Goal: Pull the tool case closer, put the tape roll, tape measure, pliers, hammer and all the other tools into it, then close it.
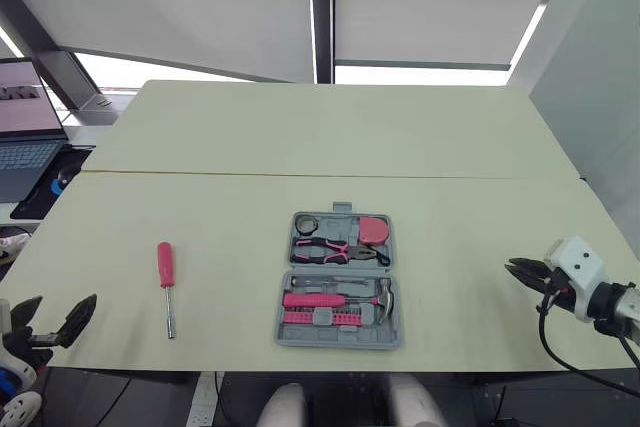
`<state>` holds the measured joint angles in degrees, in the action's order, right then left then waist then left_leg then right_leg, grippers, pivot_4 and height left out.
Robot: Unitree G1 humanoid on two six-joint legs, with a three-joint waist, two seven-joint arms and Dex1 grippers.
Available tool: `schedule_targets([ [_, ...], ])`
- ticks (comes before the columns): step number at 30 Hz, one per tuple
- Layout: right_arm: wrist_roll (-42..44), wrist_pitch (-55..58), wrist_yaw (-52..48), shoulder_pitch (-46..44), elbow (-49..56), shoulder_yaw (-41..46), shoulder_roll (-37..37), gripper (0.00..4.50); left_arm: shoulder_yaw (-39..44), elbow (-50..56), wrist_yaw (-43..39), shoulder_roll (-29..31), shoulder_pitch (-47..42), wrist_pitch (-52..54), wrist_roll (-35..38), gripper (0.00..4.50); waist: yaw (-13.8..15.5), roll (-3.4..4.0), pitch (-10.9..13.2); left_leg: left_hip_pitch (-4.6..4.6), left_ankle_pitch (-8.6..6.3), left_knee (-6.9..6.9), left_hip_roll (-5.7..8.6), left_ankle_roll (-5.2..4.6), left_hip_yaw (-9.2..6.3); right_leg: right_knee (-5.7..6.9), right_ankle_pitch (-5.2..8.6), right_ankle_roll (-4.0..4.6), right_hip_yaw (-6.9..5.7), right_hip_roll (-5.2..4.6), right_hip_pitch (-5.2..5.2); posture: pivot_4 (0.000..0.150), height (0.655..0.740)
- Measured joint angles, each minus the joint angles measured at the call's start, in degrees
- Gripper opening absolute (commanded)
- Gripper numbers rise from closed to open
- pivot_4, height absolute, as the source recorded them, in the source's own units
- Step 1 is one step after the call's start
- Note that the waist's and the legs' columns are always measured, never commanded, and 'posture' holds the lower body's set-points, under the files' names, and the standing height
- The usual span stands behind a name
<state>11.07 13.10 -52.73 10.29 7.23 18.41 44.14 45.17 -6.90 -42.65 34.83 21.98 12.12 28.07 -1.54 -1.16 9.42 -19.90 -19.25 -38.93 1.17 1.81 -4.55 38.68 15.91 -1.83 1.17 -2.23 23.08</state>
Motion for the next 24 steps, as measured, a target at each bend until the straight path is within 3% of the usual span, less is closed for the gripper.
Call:
schedule_targets([
  [10,1.9,-2.6,-3.7,4.8,-0.8,0.5,1.5,4.46,-2.1,-6.3,-4.3,2.9,-1.3,-1.4,-0.9,4.5,0.0,0.0,-0.1,0.02,0.0,0.0,0.05,0.0,-0.01,0.0,0.01,0.0,-0.06,-0.03,-0.03,0.15,0.74],
  [18,1.4,-5.1,-5.3,-1.3,-4.8,-1.9,4.2,4.46,-3.4,-3.9,-4.1,2.6,-1.4,-1.2,-0.3,4.5,-0.1,0.0,-0.1,0.01,0.0,0.01,0.0,0.01,-0.02,0.0,0.01,0.01,0.03,-0.03,0.0,0.15,0.74],
  [24,4.7,-0.6,-12.4,-16.2,3.2,-13.4,4.9,4.46,-1.8,5.8,0.3,-2.1,4.3,3.1,2.6,4.5,-0.6,0.05,-0.1,0.0,-0.01,0.02,-0.06,0.01,0.05,0.02,0.01,0.01,0.17,-0.03,0.07,0.15,0.74],
])
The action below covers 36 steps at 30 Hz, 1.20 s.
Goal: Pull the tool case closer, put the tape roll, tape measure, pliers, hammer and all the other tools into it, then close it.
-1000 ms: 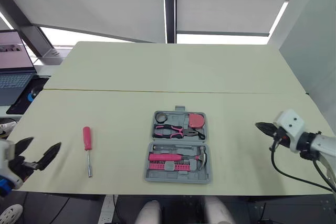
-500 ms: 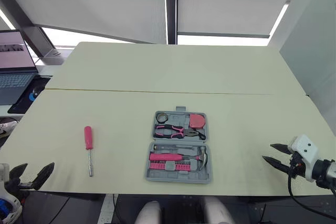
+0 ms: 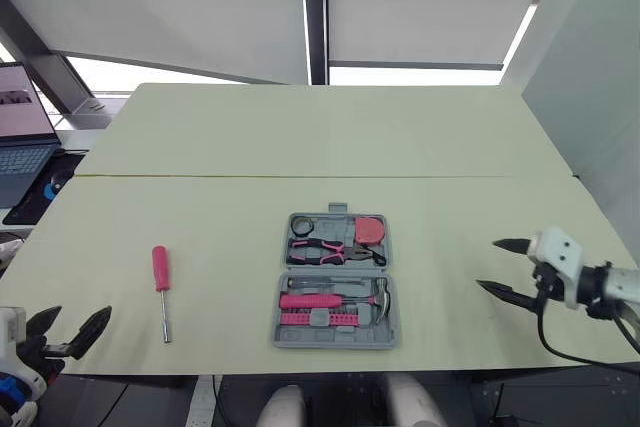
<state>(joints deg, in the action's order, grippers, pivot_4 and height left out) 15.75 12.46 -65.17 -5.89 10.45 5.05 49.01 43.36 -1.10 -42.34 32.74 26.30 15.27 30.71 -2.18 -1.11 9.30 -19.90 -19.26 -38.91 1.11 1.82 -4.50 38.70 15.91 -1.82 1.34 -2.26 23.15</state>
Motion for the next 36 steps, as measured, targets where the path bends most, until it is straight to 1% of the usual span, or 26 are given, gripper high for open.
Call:
schedule_targets([
  [3,3.5,4.9,-3.3,-8.2,4.4,-5.0,-0.1,4.46,1.6,6.0,3.2,-3.2,3.7,3.6,2.8,4.5,0.6,-0.04,0.0,-0.04,-0.01,-0.01,-0.01,0.01,-0.08,-0.11,0.0,0.0,-0.1,-0.02,-0.02,0.15,0.74],
  [5,4.8,7.0,-5.1,-12.6,5.3,-7.9,-0.7,4.46,2.3,9.0,4.8,-4.8,6.0,5.0,3.8,4.5,1.0,-0.11,0.0,-0.1,-0.01,-0.01,0.03,0.02,-0.15,-0.2,0.0,0.0,-0.18,-0.06,-0.04,0.15,0.74],
  [9,5.8,8.9,-8.5,-17.6,4.9,-12.5,-1.3,4.46,2.3,15.2,8.5,-7.5,8.8,5.8,3.8,4.5,2.1,-0.13,0.0,-0.13,-0.01,-0.01,0.11,0.02,-0.2,-0.33,0.0,0.01,-0.25,-0.15,-0.09,0.15,0.74],
  [13,6.0,10.9,-9.3,-18.1,5.2,-14.7,-1.9,4.46,1.0,20.1,13.2,-10.3,7.2,7.3,4.3,4.5,2.3,-0.12,0.0,-0.13,0.0,-0.01,0.12,0.02,-0.28,-0.44,-0.01,0.01,-0.33,-0.16,-0.2,0.15,0.74],
  [17,6.3,12.3,-8.3,-18.1,7.2,-15.4,-3.1,4.46,-3.3,23.3,19.6,-10.9,0.7,11.6,4.6,4.5,2.2,-0.11,0.0,-0.12,0.0,-0.01,0.12,0.03,-0.29,-0.44,-0.02,0.01,-0.35,-0.14,-0.24,0.15,0.74],
  [21,6.3,12.8,-7.0,-18.1,7.7,-15.4,-4.0,4.46,-7.4,23.0,25.8,-11.9,-6.8,14.5,3.6,4.5,2.2,-0.11,0.0,-0.11,0.0,-0.01,0.13,0.03,-0.3,-0.46,-0.02,0.0,-0.36,-0.13,-0.27,0.15,0.74],
  [25,6.3,13.9,-5.7,-18.1,9.0,-15.8,-4.5,4.46,-11.6,19.0,30.2,-11.7,-12.4,16.2,-0.3,4.5,2.0,-0.11,0.0,-0.11,0.01,-0.01,0.14,0.05,-0.28,-0.46,-0.03,0.0,-0.33,-0.11,-0.24,0.15,0.74],
  [28,6.3,14.7,-4.8,-18.0,10.0,-16.0,-4.6,4.46,-14.7,15.6,31.9,-11.7,-15.3,17.2,-3.2,4.5,2.0,-0.11,0.0,-0.13,0.01,-0.01,0.15,0.05,-0.3,-0.49,-0.03,0.0,-0.33,-0.11,-0.23,0.15,0.74],
  [32,6.3,15.5,-4.1,-17.6,11.0,-16.2,-4.6,4.46,-16.8,11.5,34.2,-11.6,-18.9,17.5,-6.4,4.5,2.1,-0.11,0.0,-0.13,0.01,-0.01,0.15,0.05,-0.32,-0.5,-0.03,0.0,-0.34,-0.12,-0.23,0.15,0.74],
  [35,6.3,15.9,-3.4,-17.4,11.9,-16.4,-4.5,4.46,-19.0,6.9,34.3,-11.7,-22.3,18.0,-8.1,4.5,2.1,-0.11,0.0,-0.13,0.02,-0.02,0.16,0.06,-0.32,-0.5,-0.04,0.0,-0.35,-0.12,-0.23,0.15,0.74],
  [36,6.3,16.0,-3.3,-17.3,12.0,-16.4,-4.5,4.49,-19.6,5.7,34.3,-11.8,-23.2,18.0,-8.4,4.32,2.1,-0.11,0.0,-0.13,0.02,-0.02,0.16,0.07,-0.32,-0.5,-0.04,-0.01,-0.35,-0.12,-0.23,0.15,0.74],
])
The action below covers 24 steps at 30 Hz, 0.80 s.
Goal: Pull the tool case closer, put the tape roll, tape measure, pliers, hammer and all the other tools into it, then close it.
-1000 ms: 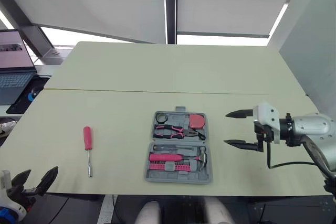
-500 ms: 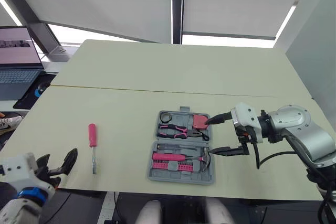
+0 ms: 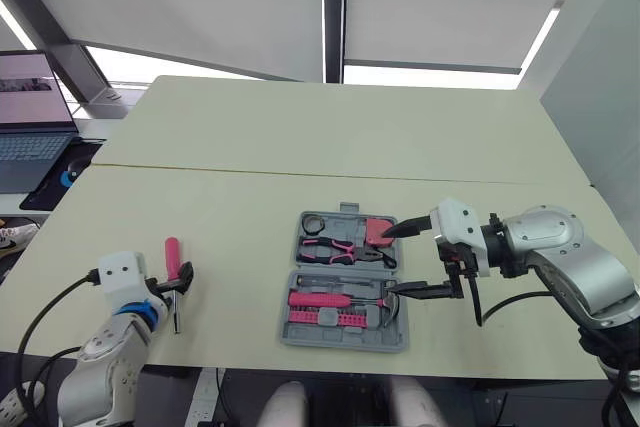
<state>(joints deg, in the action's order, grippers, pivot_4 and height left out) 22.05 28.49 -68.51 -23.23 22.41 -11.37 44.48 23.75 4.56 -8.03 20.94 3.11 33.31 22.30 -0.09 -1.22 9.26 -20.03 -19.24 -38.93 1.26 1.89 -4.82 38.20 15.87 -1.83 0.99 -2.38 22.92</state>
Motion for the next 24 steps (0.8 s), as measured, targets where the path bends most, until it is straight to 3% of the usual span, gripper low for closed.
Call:
schedule_targets([
  [13,0.0,0.9,1.1,0.7,1.6,0.0,0.2,4.5,-1.9,1.1,2.3,-3.7,-0.4,0.5,-3.2,0.63,0.1,0.2,-0.1,0.02,0.09,0.0,0.11,0.17,0.02,-0.03,-0.01,-0.03,0.01,-0.15,-0.06,0.15,0.74],
  [19,-0.5,0.9,1.0,1.4,1.6,-0.1,0.5,4.5,-5.7,9.1,1.7,-5.7,3.7,3.7,-3.2,0.6,0.2,0.21,-0.1,0.01,0.08,0.01,0.13,0.14,0.0,-0.09,-0.02,-0.05,-0.02,-0.19,-0.12,0.15,0.74],
  [24,-0.6,0.8,1.0,1.4,1.6,-0.2,0.5,4.5,-10.6,12.2,2.5,-9.1,1.6,7.1,-3.2,0.6,0.3,0.19,-0.1,0.05,0.0,0.0,0.13,-0.01,-0.09,-0.12,-0.05,-0.09,-0.12,-0.16,-0.24,0.15,0.74],
])
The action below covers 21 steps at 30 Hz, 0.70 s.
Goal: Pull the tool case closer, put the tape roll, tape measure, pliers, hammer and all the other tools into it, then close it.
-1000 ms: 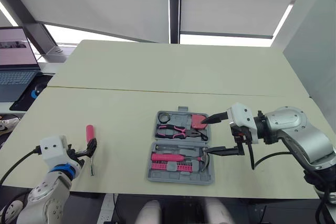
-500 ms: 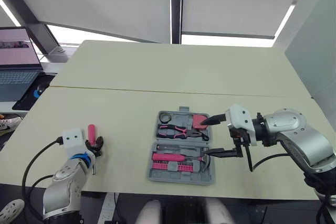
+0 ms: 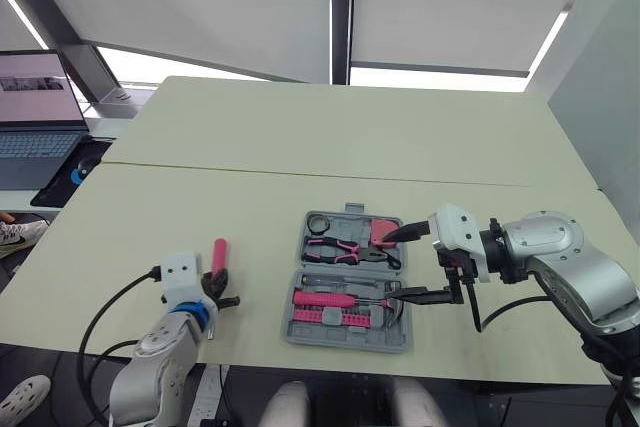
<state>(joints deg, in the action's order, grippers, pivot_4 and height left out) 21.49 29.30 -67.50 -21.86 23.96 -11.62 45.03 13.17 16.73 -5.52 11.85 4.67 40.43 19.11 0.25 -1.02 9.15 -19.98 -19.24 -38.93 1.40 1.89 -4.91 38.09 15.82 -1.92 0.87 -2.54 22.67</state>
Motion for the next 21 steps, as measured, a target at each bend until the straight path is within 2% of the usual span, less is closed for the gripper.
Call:
schedule_targets([
  [8,-0.2,-0.3,-1.0,0.0,-0.5,-0.3,1.3,4.5,-2.6,0.3,2.8,-2.8,-2.1,1.5,-1.5,0.6,-0.3,-0.01,0.0,0.0,0.1,0.0,-0.01,0.18,0.02,-0.07,0.0,0.0,0.04,0.03,0.01,0.15,0.74],
  [18,-0.2,-0.3,-1.0,0.0,-0.5,-0.3,1.4,4.5,-2.5,0.9,2.8,-3.0,-1.2,1.4,-2.4,0.6,-0.3,-0.01,0.0,0.05,0.09,0.0,-0.01,0.16,0.02,-0.07,0.0,-0.01,0.03,0.04,-0.06,0.15,0.74],
  [19,-0.2,-0.3,-1.0,0.0,-0.4,-0.3,1.4,4.5,-2.4,0.9,2.5,-3.0,-1.0,1.3,-2.4,1.31,-0.3,-0.01,0.0,0.05,0.09,0.0,-0.01,0.16,0.02,-0.08,0.0,-0.01,0.03,0.04,-0.06,0.15,0.74],
  [21,-0.2,-0.3,-1.0,0.0,-0.3,-0.3,1.4,4.5,-2.2,1.2,2.1,-3.1,-0.7,1.2,-2.0,1.82,-0.3,-0.01,0.0,0.05,0.09,0.01,-0.02,0.16,0.01,-0.09,0.01,-0.01,0.03,0.04,-0.05,0.15,0.74],
])
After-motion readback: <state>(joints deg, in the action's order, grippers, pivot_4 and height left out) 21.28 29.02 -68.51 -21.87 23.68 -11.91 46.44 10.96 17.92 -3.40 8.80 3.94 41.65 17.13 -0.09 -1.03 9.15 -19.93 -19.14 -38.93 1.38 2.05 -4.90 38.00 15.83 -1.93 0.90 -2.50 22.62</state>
